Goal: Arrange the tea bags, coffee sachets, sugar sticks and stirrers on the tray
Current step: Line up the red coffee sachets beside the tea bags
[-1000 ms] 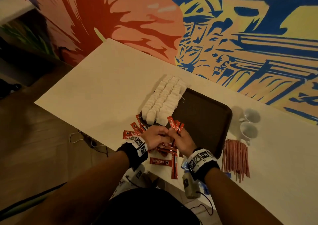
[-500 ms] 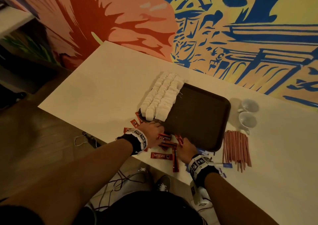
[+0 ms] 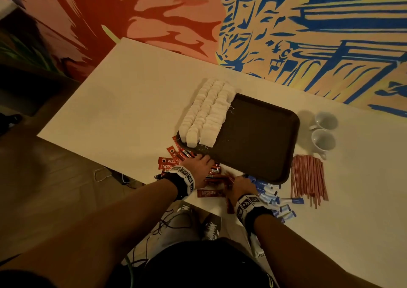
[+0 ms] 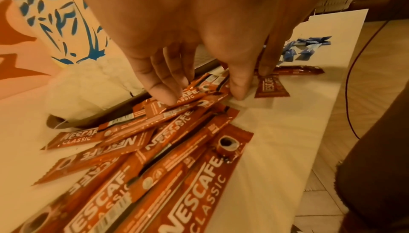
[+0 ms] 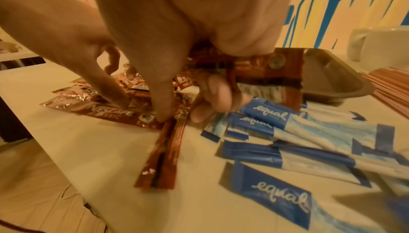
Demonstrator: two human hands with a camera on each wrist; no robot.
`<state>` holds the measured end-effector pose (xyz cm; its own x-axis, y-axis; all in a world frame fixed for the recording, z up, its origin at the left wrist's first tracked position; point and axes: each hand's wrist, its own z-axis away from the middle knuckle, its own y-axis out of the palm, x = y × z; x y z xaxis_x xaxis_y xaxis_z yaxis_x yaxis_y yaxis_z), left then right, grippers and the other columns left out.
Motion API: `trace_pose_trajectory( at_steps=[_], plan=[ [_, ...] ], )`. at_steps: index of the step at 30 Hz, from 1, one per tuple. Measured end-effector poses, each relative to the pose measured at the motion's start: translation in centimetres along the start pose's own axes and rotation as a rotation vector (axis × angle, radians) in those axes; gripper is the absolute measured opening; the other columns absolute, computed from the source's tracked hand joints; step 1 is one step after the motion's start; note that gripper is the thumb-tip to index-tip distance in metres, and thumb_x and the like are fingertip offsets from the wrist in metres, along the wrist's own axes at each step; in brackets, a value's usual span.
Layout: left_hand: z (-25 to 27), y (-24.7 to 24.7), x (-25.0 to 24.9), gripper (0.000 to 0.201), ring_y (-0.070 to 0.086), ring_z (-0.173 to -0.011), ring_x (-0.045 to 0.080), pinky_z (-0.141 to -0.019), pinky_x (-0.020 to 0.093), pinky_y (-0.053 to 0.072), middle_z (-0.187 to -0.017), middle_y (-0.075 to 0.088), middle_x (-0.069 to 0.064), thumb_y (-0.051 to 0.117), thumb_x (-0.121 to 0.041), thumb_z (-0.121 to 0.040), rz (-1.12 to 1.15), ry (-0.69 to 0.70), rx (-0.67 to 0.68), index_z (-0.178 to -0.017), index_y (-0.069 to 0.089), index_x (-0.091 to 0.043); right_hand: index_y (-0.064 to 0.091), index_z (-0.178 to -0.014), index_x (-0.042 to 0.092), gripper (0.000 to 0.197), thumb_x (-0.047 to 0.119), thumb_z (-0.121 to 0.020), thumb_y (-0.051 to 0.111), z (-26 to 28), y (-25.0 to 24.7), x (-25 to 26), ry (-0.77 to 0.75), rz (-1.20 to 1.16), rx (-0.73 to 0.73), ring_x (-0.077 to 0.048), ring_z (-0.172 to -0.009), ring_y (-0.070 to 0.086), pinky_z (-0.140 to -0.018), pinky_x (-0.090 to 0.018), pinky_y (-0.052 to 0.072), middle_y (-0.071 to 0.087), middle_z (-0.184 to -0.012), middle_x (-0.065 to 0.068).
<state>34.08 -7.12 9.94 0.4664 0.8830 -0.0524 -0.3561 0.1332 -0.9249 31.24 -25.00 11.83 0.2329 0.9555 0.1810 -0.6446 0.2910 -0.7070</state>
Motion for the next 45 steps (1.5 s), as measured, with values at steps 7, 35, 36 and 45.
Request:
trace_pose_trajectory(
  at_steps=[7,35,36,45],
  plan=[
    [-0.4,-0.3,0.8,0.063,0.048,-0.128,0.028,-0.100,0.041,0.049,-0.144,0.045,0.008,0.063,-0.045,-0.091,-0.024,0.049,0.040,-0.144,0.041,-0.018,0.058,-0.129,0.010,0.032,0.029,-0.105,0.050,-1.4,0.3,0.4,0.040,-0.020,0.000,-0.030,-0.114,0.064,-0.094,-0.039,0.056,0.063,-0.129,-0.014],
    [-0.3,-1.2,2.9,0.044,0.041,-0.131,0.028,-0.101,0.040,0.047,-0.145,0.046,0.008,0.050,-0.029,-0.102,-0.112,0.176,0.048,-0.143,0.044,-0.016,0.032,-0.153,0.025,0.071,0.036,-0.093,0.068,-1.6,-0.2,0.4,-0.481,0.295,0.104,-0.027,-0.133,0.051,-0.109,-0.040,0.044,0.046,-0.153,-0.006],
    [-0.3,-1.4,3.1,0.044,0.041,-0.132,0.028,-0.101,0.040,0.047,-0.145,0.046,0.008,0.050,-0.029,-0.101,-0.110,0.179,0.049,-0.143,0.045,-0.015,0.034,-0.153,0.024,0.067,0.034,-0.095,0.066,-1.7,0.1,0.5,-0.494,0.335,0.090,-0.027,-0.133,0.051,-0.109,-0.039,0.045,0.045,-0.154,-0.006],
    [-0.5,-3.3,4.6,0.040,0.046,-0.129,0.027,-0.104,0.039,0.045,-0.138,0.054,0.006,0.051,-0.022,-0.100,-0.051,0.228,0.000,-0.139,0.052,-0.016,0.058,-0.127,0.018,0.031,0.035,-0.101,0.055,-2.0,-0.9,1.6,-0.428,0.348,0.048,-0.026,-0.113,0.063,-0.095,-0.037,0.053,0.063,-0.128,-0.006]
  ],
)
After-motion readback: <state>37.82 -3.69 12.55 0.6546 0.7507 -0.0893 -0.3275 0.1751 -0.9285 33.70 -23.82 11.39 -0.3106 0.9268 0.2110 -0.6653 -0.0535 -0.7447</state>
